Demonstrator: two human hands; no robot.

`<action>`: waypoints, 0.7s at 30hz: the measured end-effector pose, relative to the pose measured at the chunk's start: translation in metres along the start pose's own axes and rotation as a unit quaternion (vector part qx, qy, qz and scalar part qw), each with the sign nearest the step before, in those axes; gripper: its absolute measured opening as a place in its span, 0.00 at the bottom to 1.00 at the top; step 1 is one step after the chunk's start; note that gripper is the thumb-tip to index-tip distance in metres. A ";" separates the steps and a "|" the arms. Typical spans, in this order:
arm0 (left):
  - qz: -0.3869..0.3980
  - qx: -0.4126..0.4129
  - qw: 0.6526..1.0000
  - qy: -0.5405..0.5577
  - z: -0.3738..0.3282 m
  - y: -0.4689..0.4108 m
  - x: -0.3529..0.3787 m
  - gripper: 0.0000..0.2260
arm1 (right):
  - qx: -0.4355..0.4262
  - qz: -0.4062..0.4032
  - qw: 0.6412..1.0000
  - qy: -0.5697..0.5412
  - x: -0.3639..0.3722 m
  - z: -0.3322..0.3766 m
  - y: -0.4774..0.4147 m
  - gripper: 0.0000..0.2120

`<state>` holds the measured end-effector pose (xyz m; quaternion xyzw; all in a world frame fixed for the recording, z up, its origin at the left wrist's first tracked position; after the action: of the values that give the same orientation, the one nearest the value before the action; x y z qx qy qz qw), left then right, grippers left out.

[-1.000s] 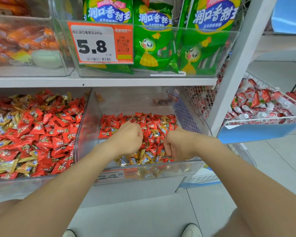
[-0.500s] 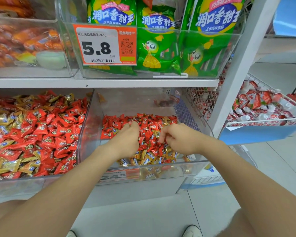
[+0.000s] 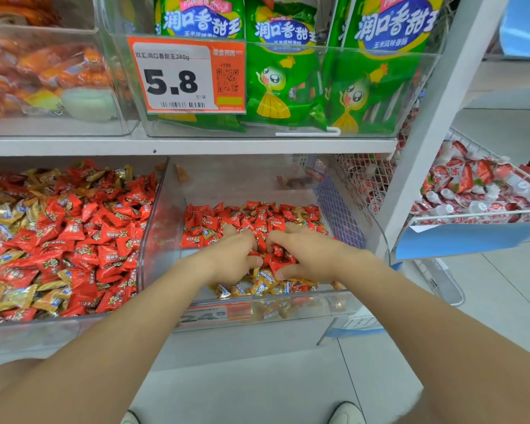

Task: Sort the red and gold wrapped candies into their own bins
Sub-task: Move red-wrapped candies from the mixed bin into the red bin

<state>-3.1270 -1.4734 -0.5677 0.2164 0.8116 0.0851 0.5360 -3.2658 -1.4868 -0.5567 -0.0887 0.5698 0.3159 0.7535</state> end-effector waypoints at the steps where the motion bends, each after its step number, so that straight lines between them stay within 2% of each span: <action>1: -0.004 0.001 1.000 0.003 0.002 -0.001 -0.001 0.11 | -0.002 -0.004 1.000 0.008 -0.001 0.001 -0.001 0.21; 5: -0.013 0.016 1.000 -0.001 0.001 -0.001 -0.005 0.10 | -0.006 -0.010 1.000 0.003 -0.003 0.002 -0.002 0.14; 8: -0.011 0.006 0.999 0.047 0.000 0.003 -0.009 0.12 | -0.004 -0.019 1.000 -0.022 -0.005 -0.001 -0.001 0.07; 11: -0.010 -0.009 0.995 0.101 0.004 0.005 -0.009 0.11 | 0.013 -0.028 0.998 -0.049 -0.007 -0.008 0.000 0.06; 16: -0.028 0.001 0.996 0.088 0.001 0.009 -0.012 0.12 | 0.033 0.005 0.999 -0.041 0.004 -0.012 0.001 0.14; 21: -0.038 -0.018 0.998 0.035 0.007 0.006 -0.009 0.11 | 0.068 0.008 0.996 0.050 0.007 -0.008 -0.001 0.16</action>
<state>-3.1157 -1.4725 -0.5608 0.1723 0.8358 0.0865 0.5140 -3.2703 -1.4887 -0.5664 -0.0483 0.6274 0.2782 0.7257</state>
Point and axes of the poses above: each hand's wrist, its own y-axis away from the middle knuckle, its own x-axis out of the palm, z = x × y, the point moved 8 cm from there along -y, towards the middle knuckle, and after that the axes turned 3 degrees about -y, right-handed, at the moved point
